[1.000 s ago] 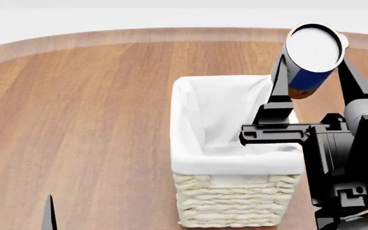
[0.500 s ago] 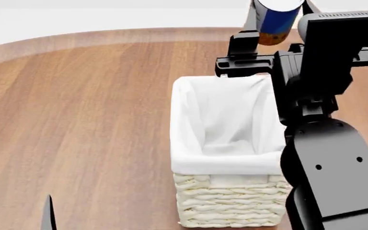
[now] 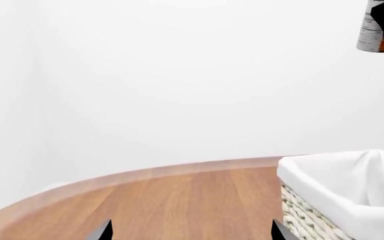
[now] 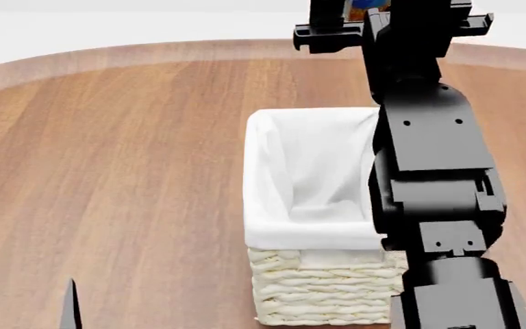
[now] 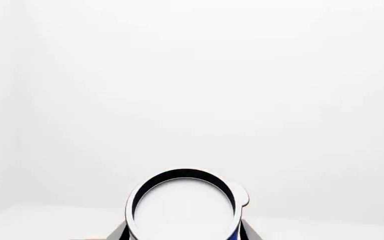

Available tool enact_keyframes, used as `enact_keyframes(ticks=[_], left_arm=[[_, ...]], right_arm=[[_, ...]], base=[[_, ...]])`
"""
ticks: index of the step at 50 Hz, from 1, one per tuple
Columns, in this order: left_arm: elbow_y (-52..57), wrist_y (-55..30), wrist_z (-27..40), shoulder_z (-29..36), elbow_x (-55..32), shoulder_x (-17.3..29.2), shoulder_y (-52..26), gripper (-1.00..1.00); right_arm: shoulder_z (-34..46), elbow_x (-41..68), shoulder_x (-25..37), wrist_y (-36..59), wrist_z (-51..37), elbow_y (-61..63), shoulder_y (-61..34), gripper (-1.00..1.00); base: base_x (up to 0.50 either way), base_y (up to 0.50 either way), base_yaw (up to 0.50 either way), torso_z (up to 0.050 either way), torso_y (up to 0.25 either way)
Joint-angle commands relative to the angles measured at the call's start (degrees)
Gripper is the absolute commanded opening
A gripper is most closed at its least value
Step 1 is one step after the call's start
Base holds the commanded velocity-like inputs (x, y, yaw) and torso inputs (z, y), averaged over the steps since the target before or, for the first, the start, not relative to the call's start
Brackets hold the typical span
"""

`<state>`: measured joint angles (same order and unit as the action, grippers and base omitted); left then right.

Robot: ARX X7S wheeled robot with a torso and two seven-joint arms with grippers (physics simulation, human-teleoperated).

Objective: Pick up the alphabet soup and put it in the basket.

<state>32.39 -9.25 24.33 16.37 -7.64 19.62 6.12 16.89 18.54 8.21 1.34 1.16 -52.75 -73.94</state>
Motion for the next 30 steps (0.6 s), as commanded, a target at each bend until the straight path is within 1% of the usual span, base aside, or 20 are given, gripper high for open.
enact_keyframes(ticks=[1,5,11,12,15,16,21,23,25,26,27,30], left_arm=[[-0.2,-0.3,0.1,0.3,-0.2,0.1,-0.3,1.00],[-0.2,-0.4,0.2,0.4,-0.2,0.1,-0.4,1.00],[0.2,-0.5,0.2,0.5,-0.3,0.3,-0.2,1.00],[0.1,-0.5,0.3,0.5,-0.3,0.3,-0.2,1.00],[0.1,-0.5,0.3,0.5,-0.3,0.3,-0.2,1.00],[0.1,-0.6,0.3,0.5,-0.3,0.4,-0.2,1.00],[0.0,-0.5,0.4,0.6,-0.5,0.4,-0.3,1.00],[-0.3,-0.4,0.4,0.6,-0.5,0.4,-0.4,1.00],[-0.4,-0.4,0.4,0.6,-0.6,0.4,-0.4,1.00],[-0.3,-0.5,0.4,0.6,-0.6,0.5,-0.4,1.00],[-0.3,-0.5,0.4,0.6,-0.6,0.5,-0.4,1.00],[-0.8,-0.3,0.3,0.7,-0.8,0.5,-0.6,1.00]], right_arm=[[-1.4,-5.6,-4.4,-8.2,4.5,-22.2,-10.1,-1.00],[-3.6,-8.2,-4.8,-3.8,5.0,-22.2,-10.9,-1.00],[-5.8,-13.1,-5.2,-0.1,4.7,-22.2,-10.6,-1.00],[-6.2,-13.5,-5.4,1.9,5.8,-22.2,-10.7,-1.00],[-6.7,-15.3,-5.6,3.7,6.2,-22.2,-10.7,-1.00],[-7.5,-15.0,-5.7,5.8,7.7,-22.2,-10.9,-1.00],[-6.3,-18.1,-6.0,10.0,7.5,-22.2,-10.9,-1.00],[-7.7,-17.1,-6.0,13.2,9.4,-22.2,-11.1,-1.00],[-6.6,-18.3,-6.0,14.0,8.9,-22.2,-10.9,-1.00],[-7.4,-17.6,-6.0,15.4,9.7,-22.2,-11.1,-1.00],[-7.3,-17.9,-6.0,14.8,9.5,-22.2,-11.0,-1.00],[-7.0,-18.4,-6.0,18.5,9.5,-22.2,-10.7,-1.00]], base=[[0.00,0.00,0.00,0.000,0.000],[0.00,0.00,0.00,0.000,0.003],[0.00,0.00,0.00,0.000,0.000],[0.00,0.00,0.00,0.000,0.000],[0.00,0.00,0.00,0.000,0.000],[0.00,0.00,0.00,0.000,0.000],[0.00,0.00,0.00,0.000,0.002],[0.00,0.00,0.00,0.000,0.000],[0.00,0.00,0.00,0.000,0.000],[0.00,0.00,0.00,0.000,0.000],[0.00,0.00,0.00,0.000,0.000],[0.00,0.00,0.00,0.000,0.003]])
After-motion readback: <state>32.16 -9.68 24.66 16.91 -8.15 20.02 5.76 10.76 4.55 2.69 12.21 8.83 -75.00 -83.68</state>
